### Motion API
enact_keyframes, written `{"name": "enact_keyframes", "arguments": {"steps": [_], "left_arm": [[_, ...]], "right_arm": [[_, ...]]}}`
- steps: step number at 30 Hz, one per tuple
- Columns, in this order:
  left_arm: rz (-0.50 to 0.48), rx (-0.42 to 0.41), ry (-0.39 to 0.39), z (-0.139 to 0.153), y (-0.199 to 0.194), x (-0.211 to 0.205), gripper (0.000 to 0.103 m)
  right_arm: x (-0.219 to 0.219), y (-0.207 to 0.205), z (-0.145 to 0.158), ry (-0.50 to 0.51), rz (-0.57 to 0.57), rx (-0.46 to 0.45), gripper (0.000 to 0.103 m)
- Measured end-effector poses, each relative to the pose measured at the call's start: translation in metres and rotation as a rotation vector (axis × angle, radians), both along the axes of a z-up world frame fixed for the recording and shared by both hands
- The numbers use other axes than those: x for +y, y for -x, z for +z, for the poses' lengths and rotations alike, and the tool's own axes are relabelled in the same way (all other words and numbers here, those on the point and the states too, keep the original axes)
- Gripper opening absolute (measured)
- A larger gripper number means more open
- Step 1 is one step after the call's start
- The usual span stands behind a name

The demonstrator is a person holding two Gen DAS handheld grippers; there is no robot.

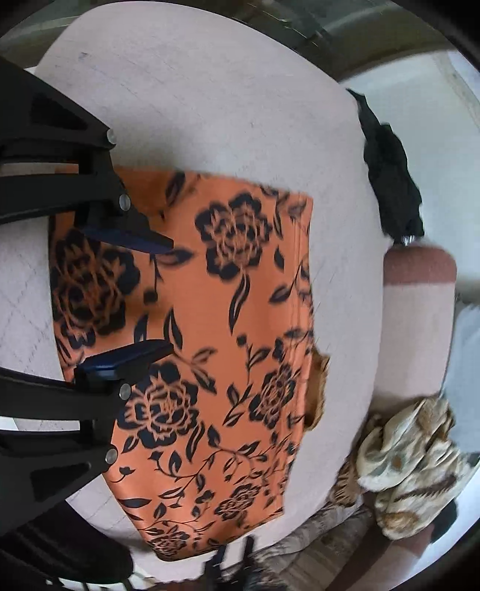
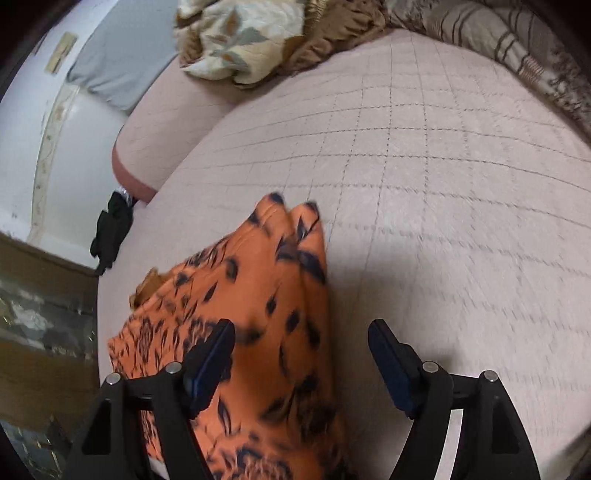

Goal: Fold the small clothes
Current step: 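Grasp the folded edge with the right gripper while the left gripper smooths the shirt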

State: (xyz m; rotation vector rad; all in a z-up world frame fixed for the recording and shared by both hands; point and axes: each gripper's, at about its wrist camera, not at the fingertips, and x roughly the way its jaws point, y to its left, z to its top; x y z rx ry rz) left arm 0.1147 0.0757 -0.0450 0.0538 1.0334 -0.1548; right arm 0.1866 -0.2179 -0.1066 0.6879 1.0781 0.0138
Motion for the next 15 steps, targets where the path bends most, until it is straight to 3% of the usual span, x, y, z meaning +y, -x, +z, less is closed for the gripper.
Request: {"name": "enact_keyframes", "arguments": {"steps": [6, 7, 8, 12, 14, 15], "left_arm": [[-0.058, 0.036, -0.03, -0.018, -0.006, -0.026, 0.049], [-0.065, 0.039, -0.033, -0.02, -0.007, -0.029, 0.049], [-0.073, 0.039, -0.037, -0.021, -0.007, -0.032, 0.049], [-0.093, 0.013, -0.044, -0.019, -0.007, -0.04, 0.049], [-0.094, 0.005, -0.025, -0.018, -0.008, -0.043, 0.049], [-0.098, 0.011, -0.021, -0.02, -0.01, -0.045, 0.049]], "right_arm": [[-0.006, -0.047, -0.017, -0.029, 0.044, 0.003, 0.075], [-0.003, -0.054, -0.018, -0.037, 0.072, -0.005, 0.038], [0.002, -0.063, -0.018, -0.071, 0.113, 0.0, 0.008], [0.017, -0.057, 0.008, 0.005, 0.128, -0.072, 0.011], [0.012, -0.058, -0.013, 0.048, 0.097, -0.022, 0.011], [0.007, -0.057, -0.03, 0.019, 0.08, -0.001, 0.013]]}}
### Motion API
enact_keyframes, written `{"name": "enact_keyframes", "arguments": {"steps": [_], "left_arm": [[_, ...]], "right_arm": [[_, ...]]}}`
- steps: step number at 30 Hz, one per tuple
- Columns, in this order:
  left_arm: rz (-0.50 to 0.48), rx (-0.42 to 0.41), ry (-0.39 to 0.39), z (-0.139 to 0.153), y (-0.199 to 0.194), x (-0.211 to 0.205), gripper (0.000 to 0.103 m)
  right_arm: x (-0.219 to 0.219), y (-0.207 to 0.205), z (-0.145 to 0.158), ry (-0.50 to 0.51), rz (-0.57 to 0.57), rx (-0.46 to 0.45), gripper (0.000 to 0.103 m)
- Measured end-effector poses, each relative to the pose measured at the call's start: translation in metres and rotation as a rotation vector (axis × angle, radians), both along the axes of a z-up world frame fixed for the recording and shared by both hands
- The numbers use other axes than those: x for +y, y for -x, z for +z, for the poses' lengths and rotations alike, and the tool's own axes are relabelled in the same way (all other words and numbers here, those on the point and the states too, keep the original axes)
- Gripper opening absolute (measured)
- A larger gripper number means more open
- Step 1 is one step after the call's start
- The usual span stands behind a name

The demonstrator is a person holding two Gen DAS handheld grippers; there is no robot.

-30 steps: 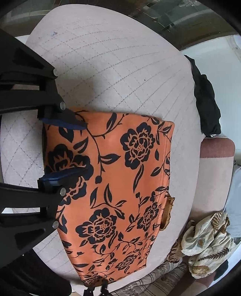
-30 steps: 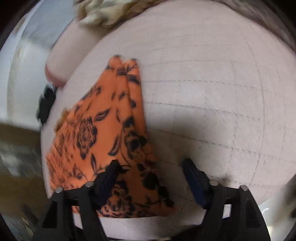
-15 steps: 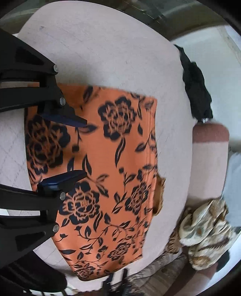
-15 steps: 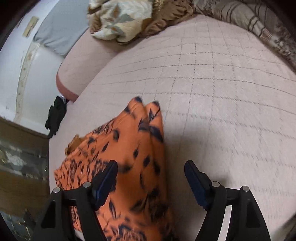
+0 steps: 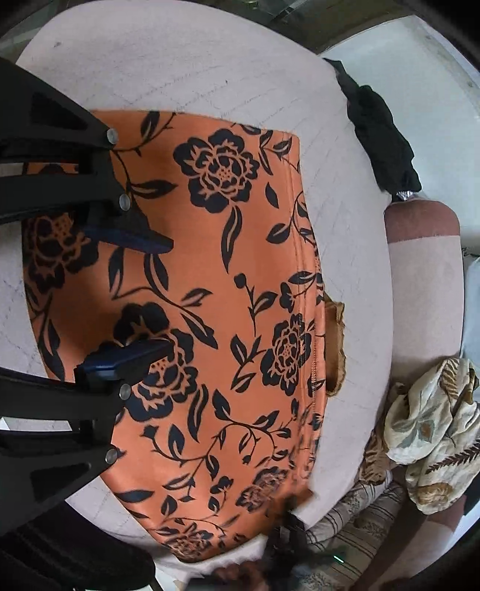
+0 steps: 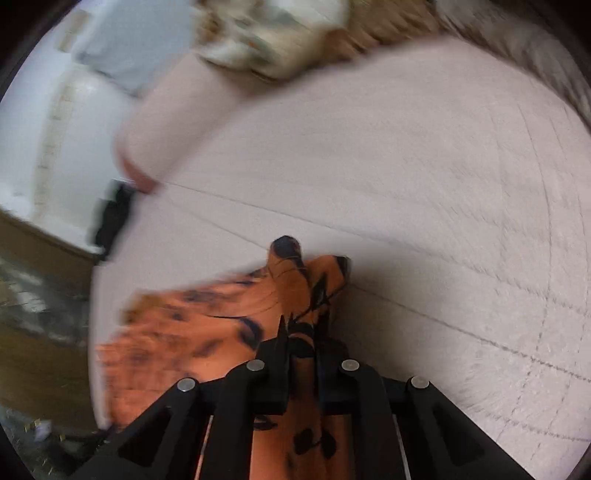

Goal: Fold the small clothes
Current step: 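Grasp the folded edge with the right gripper while the left gripper smooths the shirt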

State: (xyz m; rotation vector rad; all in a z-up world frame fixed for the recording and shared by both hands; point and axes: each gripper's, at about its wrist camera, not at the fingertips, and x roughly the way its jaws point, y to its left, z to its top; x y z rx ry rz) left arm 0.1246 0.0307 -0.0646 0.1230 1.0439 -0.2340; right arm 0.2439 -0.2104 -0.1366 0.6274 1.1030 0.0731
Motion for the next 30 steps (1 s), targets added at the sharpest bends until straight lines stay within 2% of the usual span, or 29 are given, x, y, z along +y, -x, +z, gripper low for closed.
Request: {"name": "enact_keyframes", "arguments": {"steps": [2, 4, 7, 12, 14, 16, 17, 22, 24, 27, 28, 29, 30], "left_arm": [[-0.008, 0.001, -0.01, -0.001, -0.001, -0.003, 0.049], [-0.011, -0.004, -0.001, 0.0, -0.001, -0.006, 0.049], [-0.016, -0.011, 0.012, 0.003, 0.004, -0.006, 0.049], [-0.025, -0.022, 0.03, 0.008, 0.015, -0.009, 0.049], [-0.023, -0.026, 0.045, 0.011, 0.019, -0.007, 0.049], [-0.022, -0.023, 0.05, 0.012, 0.022, -0.006, 0.049], [-0.024, -0.022, 0.05, 0.013, 0.023, -0.006, 0.049], [-0.014, -0.037, 0.049, 0.02, 0.027, -0.007, 0.049], [-0.013, -0.041, 0.056, 0.022, 0.027, -0.007, 0.049], [-0.014, -0.037, 0.06, 0.022, 0.029, -0.009, 0.049], [-0.018, -0.033, 0.059, 0.021, 0.029, -0.01, 0.049], [-0.021, -0.031, 0.055, 0.02, 0.029, -0.011, 0.049], [-0.023, -0.029, 0.048, 0.019, 0.029, -0.012, 0.049]], "right_arm": [[-0.01, 0.006, -0.004, -0.099, -0.046, -0.028, 0.016], [-0.014, 0.012, 0.007, -0.111, -0.063, -0.031, 0.031], [-0.022, 0.03, 0.02, -0.108, -0.096, -0.027, 0.032], [-0.012, 0.065, 0.045, -0.108, -0.048, -0.041, 0.032], [-0.005, 0.082, 0.038, -0.116, -0.024, 0.004, 0.037], [0.001, 0.096, 0.025, -0.11, 0.01, 0.061, 0.058], [0.004, 0.102, 0.018, -0.095, 0.016, 0.086, 0.059], [0.005, 0.121, 0.014, -0.153, 0.002, 0.055, 0.059], [0.014, 0.12, 0.01, -0.128, 0.038, 0.068, 0.059], [0.015, 0.121, 0.005, -0.135, 0.03, 0.067, 0.058], [0.017, 0.119, 0.006, -0.134, 0.03, 0.066, 0.048], [0.019, 0.118, 0.006, -0.12, 0.041, 0.061, 0.031], [0.015, 0.12, 0.007, -0.126, 0.047, 0.066, 0.022]]}}
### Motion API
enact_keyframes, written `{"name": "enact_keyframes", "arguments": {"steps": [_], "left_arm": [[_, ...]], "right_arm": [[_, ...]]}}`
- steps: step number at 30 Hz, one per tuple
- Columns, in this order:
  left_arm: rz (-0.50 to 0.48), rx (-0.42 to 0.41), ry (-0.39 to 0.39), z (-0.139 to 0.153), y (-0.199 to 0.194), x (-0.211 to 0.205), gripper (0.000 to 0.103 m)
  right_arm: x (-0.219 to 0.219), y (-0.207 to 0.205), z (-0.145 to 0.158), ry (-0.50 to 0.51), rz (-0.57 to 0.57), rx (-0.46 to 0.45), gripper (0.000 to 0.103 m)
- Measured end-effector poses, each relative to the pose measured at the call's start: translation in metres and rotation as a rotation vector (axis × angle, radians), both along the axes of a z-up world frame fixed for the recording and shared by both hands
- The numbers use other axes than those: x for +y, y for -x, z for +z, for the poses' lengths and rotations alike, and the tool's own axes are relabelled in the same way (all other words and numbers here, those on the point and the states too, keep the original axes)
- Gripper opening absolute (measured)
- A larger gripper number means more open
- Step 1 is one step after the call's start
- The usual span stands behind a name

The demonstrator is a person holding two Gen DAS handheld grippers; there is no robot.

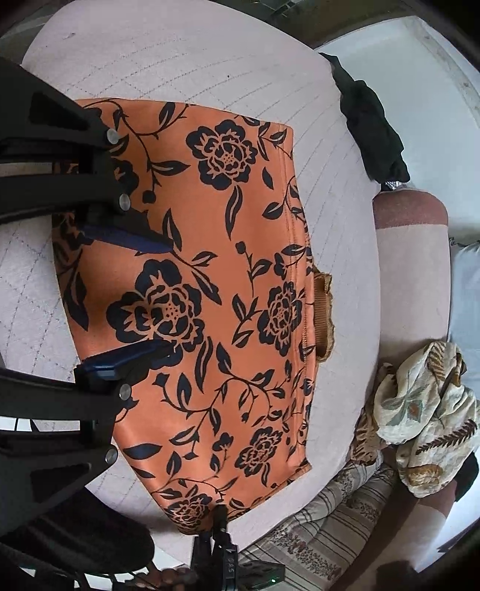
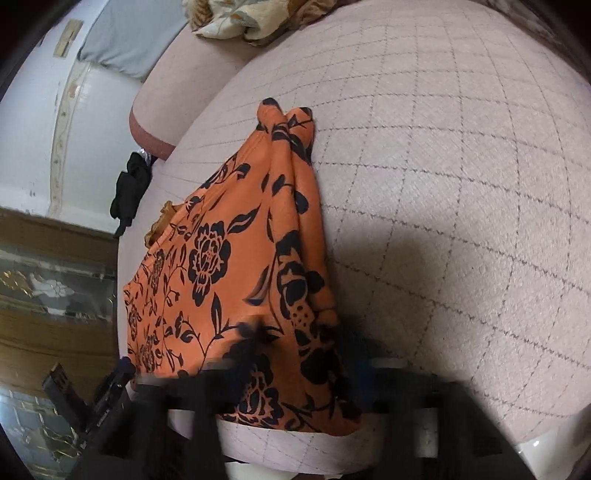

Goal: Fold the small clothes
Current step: 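Grasp the folded edge with the right gripper while the left gripper smooths the shirt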

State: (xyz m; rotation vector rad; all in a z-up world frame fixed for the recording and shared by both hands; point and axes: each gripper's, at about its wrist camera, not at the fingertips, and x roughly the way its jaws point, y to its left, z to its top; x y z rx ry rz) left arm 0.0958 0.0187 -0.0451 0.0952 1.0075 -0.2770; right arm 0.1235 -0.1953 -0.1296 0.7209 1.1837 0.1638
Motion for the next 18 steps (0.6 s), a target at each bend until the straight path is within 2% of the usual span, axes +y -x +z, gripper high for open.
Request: {"name": "enact_keyframes", "arguments": {"steps": [6, 7, 8, 9, 11, 12, 14, 18], "left_arm": [[0.0, -0.009, 0.007, 0.002, 0.0, 0.002, 0.049], [0.001, -0.01, 0.007, 0.001, -0.001, 0.001, 0.049], [0.002, -0.003, 0.007, -0.001, -0.003, 0.0, 0.05], [-0.001, 0.014, 0.007, -0.006, -0.005, -0.002, 0.05], [-0.011, 0.035, -0.024, -0.016, -0.008, -0.005, 0.05], [-0.009, 0.044, -0.046, -0.021, -0.008, -0.005, 0.05], [-0.007, 0.056, -0.045, -0.027, -0.008, -0.004, 0.05], [-0.01, 0.062, -0.061, -0.031, -0.01, -0.008, 0.054]], "right_arm": [[0.008, 0.01, 0.033, 0.076, -0.012, -0.077, 0.019], [0.006, 0.009, 0.028, 0.097, -0.013, -0.058, 0.019], [0.006, 0.005, 0.011, 0.103, -0.007, 0.002, 0.022], [0.0, 0.001, -0.01, 0.058, -0.01, 0.057, 0.026], [-0.015, 0.007, -0.016, -0.074, -0.084, 0.038, 0.029], [-0.016, 0.009, -0.009, -0.071, -0.088, 0.024, 0.033], [-0.015, 0.013, 0.014, 0.062, -0.084, -0.01, 0.035], [-0.009, 0.007, 0.055, 0.121, -0.078, -0.11, 0.035]]}}
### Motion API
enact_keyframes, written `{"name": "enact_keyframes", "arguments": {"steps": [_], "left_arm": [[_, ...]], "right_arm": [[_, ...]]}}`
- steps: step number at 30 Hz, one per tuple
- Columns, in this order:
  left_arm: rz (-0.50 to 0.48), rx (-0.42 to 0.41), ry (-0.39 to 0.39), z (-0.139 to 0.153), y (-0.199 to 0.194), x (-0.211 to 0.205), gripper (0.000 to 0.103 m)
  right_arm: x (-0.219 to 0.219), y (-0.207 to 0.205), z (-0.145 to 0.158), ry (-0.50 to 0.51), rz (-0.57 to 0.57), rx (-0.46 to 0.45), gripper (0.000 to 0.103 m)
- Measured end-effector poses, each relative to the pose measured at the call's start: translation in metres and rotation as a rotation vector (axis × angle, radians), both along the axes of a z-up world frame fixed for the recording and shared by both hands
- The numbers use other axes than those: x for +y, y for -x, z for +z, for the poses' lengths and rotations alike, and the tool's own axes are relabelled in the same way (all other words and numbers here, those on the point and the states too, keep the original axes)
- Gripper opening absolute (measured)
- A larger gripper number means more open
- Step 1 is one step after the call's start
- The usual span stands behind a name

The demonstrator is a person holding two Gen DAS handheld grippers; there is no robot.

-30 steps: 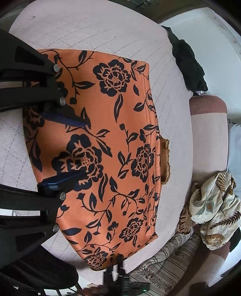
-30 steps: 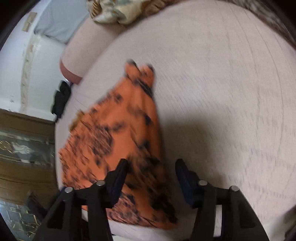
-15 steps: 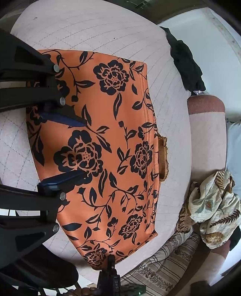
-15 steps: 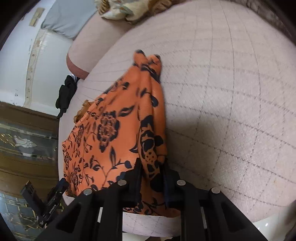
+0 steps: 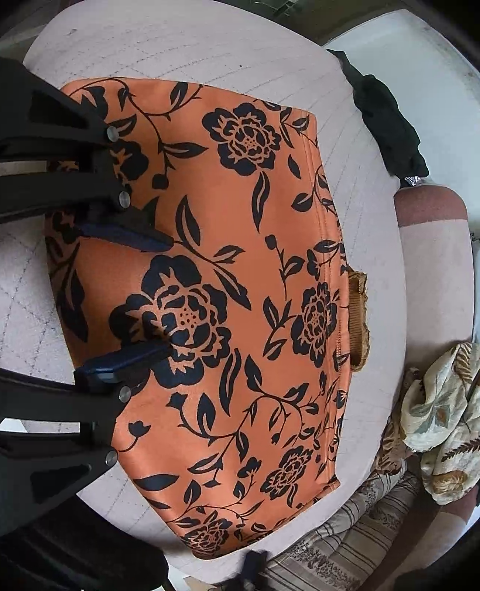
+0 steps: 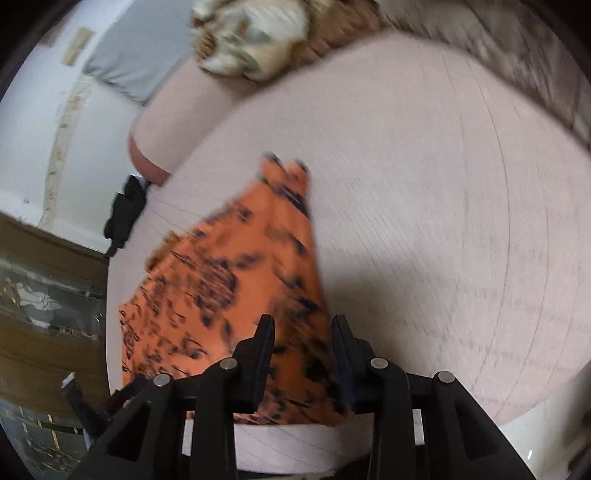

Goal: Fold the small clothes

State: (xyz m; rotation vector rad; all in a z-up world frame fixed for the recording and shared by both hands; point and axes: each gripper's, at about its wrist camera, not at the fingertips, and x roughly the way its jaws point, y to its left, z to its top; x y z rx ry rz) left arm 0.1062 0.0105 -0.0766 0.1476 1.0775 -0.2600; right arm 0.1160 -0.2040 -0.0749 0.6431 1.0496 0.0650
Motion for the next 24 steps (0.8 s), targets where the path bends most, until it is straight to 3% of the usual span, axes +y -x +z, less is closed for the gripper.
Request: {"name": "enact_keyframes", "arguments": {"steps": [3, 5, 6, 7, 9, 10, 12, 14, 16, 18, 20, 23, 24], "left_arm": [[-0.012, -0.004, -0.022, -0.001, 0.001, -0.004, 0.055], [-0.01, -0.003, -0.022, -0.002, 0.001, -0.003, 0.055], [-0.009, -0.001, -0.021, -0.002, 0.001, -0.003, 0.055], [-0.008, 0.001, -0.02, -0.002, 0.001, -0.003, 0.055], [-0.009, 0.008, -0.015, -0.001, 0.001, -0.002, 0.055], [-0.012, 0.009, -0.013, -0.001, 0.0, -0.002, 0.055], [-0.015, 0.012, -0.009, -0.002, -0.001, -0.001, 0.055], [-0.011, 0.015, -0.007, -0.005, -0.002, -0.002, 0.057], [-0.013, 0.01, -0.012, -0.006, -0.001, -0.005, 0.061], [-0.02, -0.001, -0.017, -0.007, 0.001, -0.007, 0.064], [-0.027, -0.005, -0.026, -0.007, 0.002, -0.009, 0.065], [-0.025, 0.007, -0.01, -0.007, 0.0, -0.007, 0.065], [-0.025, 0.01, -0.006, -0.006, 0.0, -0.006, 0.065]], "right_arm": [[0.016, -0.018, 0.021, -0.056, 0.075, -0.064, 0.035], [0.032, -0.041, 0.018, -0.117, 0.136, -0.06, 0.041], [0.037, -0.047, 0.011, -0.141, 0.154, -0.043, 0.057], [0.038, -0.055, 0.0, -0.162, 0.162, -0.019, 0.064], [0.033, -0.065, -0.035, -0.095, 0.109, 0.08, 0.059], [0.022, -0.064, -0.055, -0.154, 0.051, 0.107, 0.047], [0.005, -0.054, -0.058, -0.251, -0.024, 0.083, 0.042], [0.005, -0.051, -0.048, -0.219, -0.012, 0.082, 0.043], [0.011, -0.051, -0.036, -0.202, 0.018, 0.074, 0.063], [0.022, -0.055, -0.019, -0.179, 0.065, 0.025, 0.072], [0.027, -0.064, -0.013, -0.169, 0.093, -0.009, 0.074], [0.014, -0.08, -0.04, -0.192, 0.044, 0.068, 0.074], [0.005, -0.082, -0.053, -0.226, 0.011, 0.093, 0.069]]}}
